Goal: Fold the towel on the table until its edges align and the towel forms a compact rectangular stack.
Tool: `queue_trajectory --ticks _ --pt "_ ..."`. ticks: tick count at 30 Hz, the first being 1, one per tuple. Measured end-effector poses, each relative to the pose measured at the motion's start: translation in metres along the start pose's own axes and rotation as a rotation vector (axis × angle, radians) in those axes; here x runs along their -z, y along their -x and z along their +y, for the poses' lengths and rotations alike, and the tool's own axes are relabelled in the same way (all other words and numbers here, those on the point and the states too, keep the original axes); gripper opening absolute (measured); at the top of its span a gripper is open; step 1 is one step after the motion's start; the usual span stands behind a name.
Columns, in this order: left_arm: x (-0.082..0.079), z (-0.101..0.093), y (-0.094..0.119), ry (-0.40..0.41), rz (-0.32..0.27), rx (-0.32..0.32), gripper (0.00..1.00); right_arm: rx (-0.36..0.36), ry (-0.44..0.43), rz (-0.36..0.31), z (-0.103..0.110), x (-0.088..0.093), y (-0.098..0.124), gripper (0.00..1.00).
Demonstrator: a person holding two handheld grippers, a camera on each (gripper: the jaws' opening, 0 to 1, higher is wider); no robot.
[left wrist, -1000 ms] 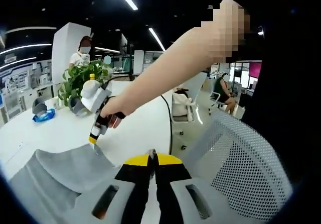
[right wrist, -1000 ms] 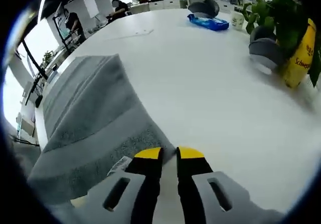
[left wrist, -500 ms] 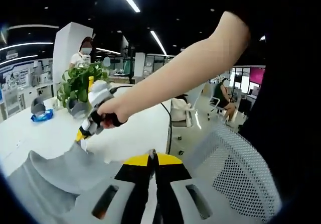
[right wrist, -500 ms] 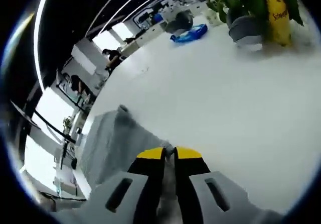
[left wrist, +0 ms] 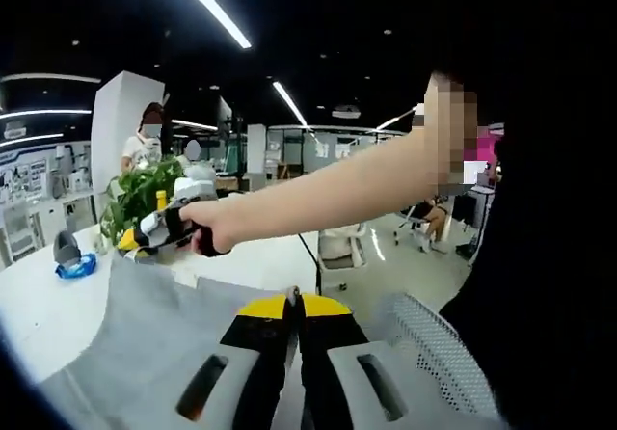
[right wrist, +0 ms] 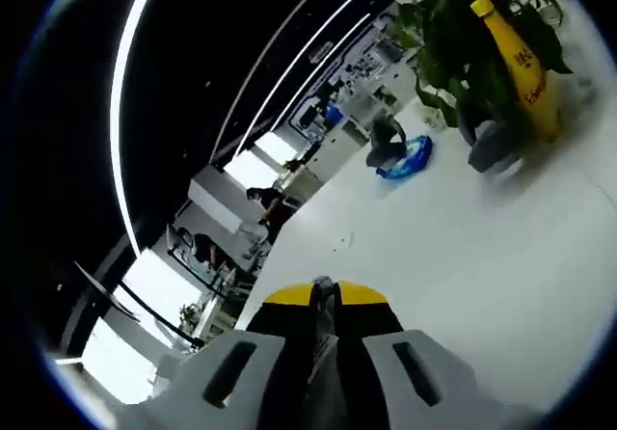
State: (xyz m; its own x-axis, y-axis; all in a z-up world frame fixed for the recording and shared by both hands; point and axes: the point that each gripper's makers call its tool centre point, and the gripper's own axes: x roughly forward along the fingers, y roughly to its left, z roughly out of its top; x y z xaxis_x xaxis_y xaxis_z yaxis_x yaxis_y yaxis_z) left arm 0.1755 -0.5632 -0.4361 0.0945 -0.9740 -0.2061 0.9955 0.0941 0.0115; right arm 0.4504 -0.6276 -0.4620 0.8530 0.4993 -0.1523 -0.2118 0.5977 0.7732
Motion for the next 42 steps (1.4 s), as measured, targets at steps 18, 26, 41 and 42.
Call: queue_trajectory --ticks 18,26,41,42 --pt "-0.063 0.000 0.001 0.012 -0.176 0.018 0.03 0.037 0.356 0.010 0.019 -0.055 0.019 0.03" --pt "-0.083 0.005 0.003 0.057 -0.248 0.001 0.03 0.021 0.349 -0.030 0.023 -0.077 0.024 0.03" --pt "-0.102 0.015 0.005 0.093 -0.307 -0.022 0.03 0.020 0.354 -0.087 0.038 -0.103 0.035 0.03" --pt "-0.103 0.016 0.004 0.091 -0.304 -0.024 0.03 0.021 0.357 -0.087 0.038 -0.104 0.035 0.03"
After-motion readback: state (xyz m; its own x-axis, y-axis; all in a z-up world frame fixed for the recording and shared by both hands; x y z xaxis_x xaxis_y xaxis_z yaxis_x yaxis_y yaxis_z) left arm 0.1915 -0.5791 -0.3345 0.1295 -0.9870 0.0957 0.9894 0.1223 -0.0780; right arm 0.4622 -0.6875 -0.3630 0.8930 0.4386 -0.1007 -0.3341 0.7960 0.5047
